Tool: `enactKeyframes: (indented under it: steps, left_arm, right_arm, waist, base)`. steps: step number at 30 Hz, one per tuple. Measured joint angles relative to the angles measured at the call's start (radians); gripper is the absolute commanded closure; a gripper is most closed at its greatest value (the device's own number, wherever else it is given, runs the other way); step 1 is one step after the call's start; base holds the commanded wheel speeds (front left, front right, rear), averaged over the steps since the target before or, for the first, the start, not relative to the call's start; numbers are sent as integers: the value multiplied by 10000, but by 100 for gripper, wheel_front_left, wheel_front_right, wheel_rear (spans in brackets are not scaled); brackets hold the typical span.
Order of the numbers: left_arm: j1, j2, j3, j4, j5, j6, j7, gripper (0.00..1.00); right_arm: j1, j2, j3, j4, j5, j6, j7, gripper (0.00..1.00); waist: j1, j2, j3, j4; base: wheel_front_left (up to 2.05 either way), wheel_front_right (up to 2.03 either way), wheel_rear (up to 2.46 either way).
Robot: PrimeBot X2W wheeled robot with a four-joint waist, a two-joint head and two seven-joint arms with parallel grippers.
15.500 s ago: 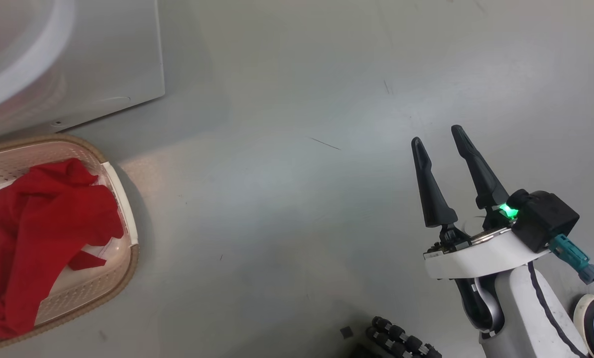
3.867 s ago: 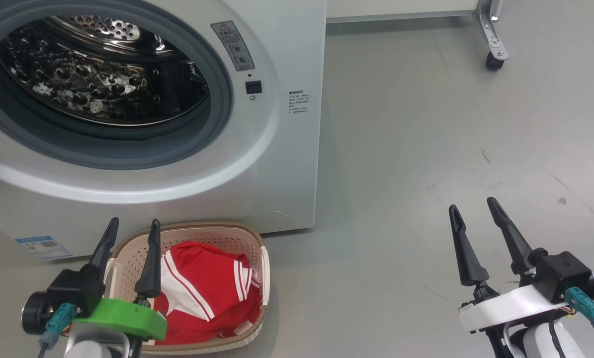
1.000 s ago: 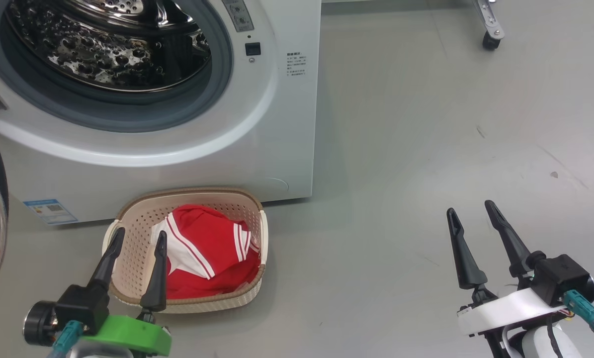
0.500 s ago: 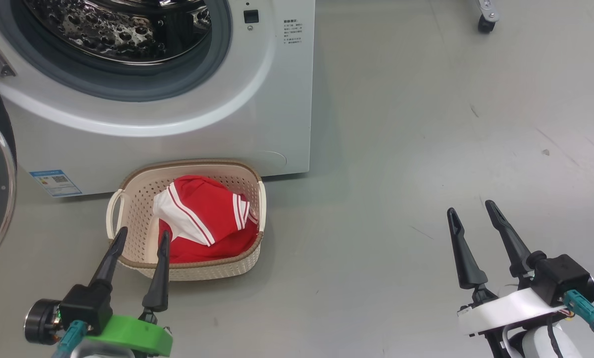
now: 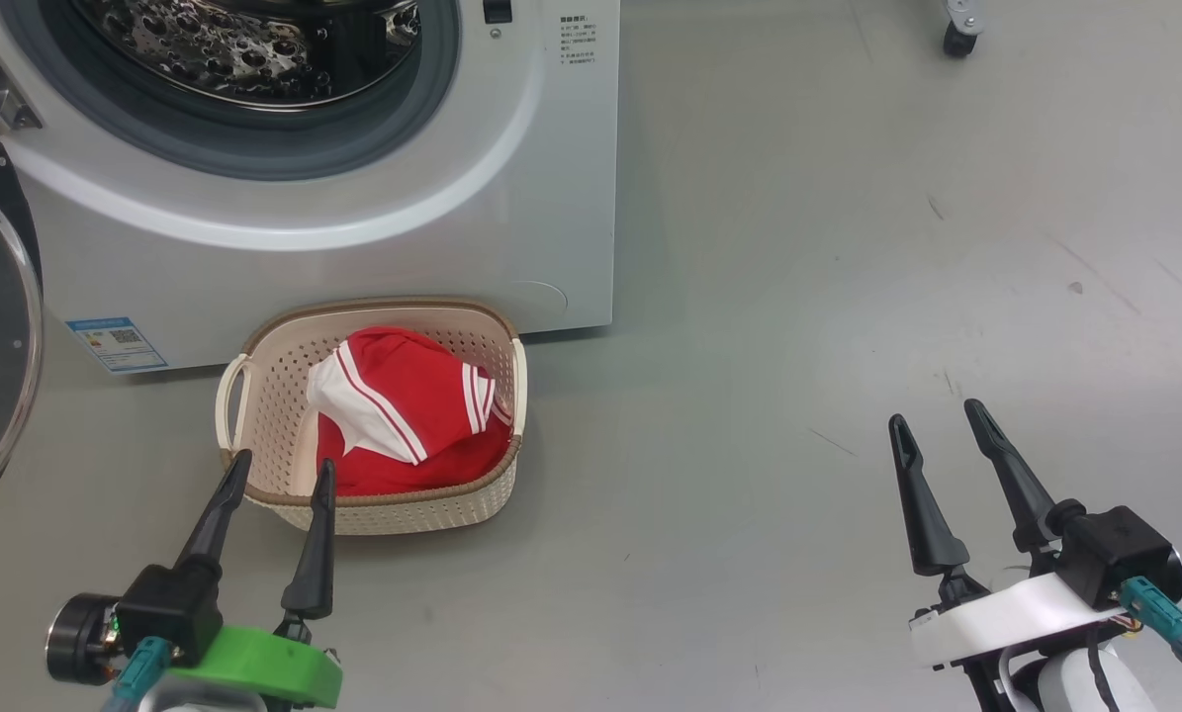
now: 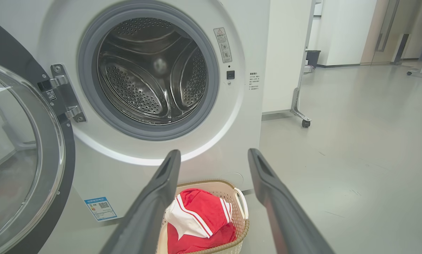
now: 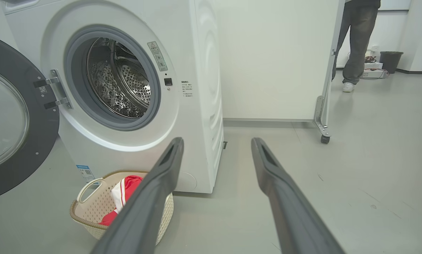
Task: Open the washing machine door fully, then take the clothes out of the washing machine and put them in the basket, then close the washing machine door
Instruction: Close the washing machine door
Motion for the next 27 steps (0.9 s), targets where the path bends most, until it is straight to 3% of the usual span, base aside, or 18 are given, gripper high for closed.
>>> enactKeyframes:
  steps: [27]
  left_arm:
    - [0,0,36,-12,44,4,0,0]
  right_arm:
    - [-4,-8,98,69,8,0,0,0]
  waist:
    - [0,0,-153,6]
  base:
    - [0,0,0]
